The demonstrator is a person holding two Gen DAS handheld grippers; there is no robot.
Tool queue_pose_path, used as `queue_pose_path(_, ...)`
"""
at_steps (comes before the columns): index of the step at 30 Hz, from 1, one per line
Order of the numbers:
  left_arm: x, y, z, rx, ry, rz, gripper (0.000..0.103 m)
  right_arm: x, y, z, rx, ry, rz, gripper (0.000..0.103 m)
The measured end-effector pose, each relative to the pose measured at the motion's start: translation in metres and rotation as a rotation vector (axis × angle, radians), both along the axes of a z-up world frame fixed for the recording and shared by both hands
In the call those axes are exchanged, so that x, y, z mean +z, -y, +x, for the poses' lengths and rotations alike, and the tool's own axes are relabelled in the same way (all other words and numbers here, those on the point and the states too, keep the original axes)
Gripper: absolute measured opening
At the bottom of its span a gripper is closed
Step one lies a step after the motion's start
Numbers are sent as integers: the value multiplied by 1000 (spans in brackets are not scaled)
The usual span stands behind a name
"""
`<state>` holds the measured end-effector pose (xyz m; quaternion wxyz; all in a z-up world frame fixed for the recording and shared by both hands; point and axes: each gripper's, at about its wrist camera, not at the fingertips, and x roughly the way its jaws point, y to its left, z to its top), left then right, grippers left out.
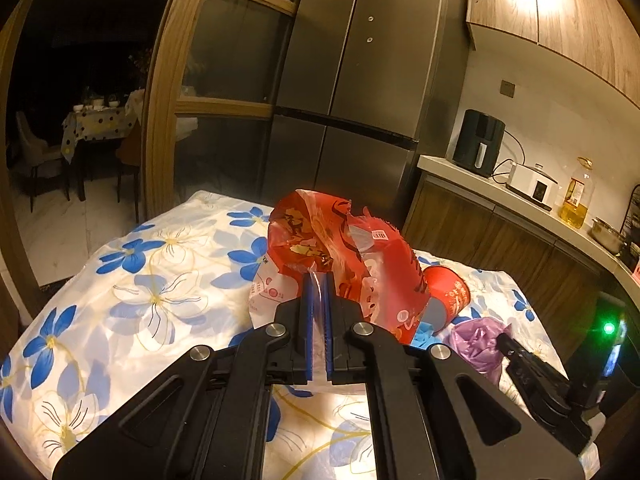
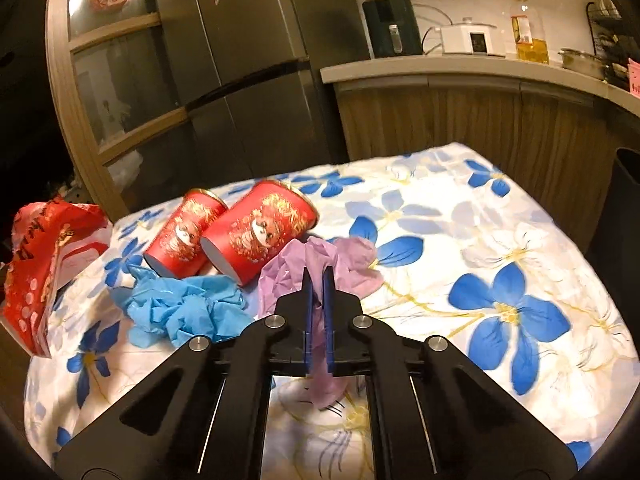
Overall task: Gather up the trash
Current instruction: 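Grasp the red-white printed bag with the left tool while the right tool grasps the pink glove, then carry the printed bag and pink glove over the bin and open both tools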
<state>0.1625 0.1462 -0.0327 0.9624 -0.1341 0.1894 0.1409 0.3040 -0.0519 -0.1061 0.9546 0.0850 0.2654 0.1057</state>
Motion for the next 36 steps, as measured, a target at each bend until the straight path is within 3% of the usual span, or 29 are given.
queue_pose_path(12, 16, 46, -4, -94, 41, 14, 4, 52, 50, -63, -34, 143, 37, 3)
queue_pose_path(36, 46, 216, 18, -408, 91, 85, 3, 93, 182, -123, -259, 261, 30, 2)
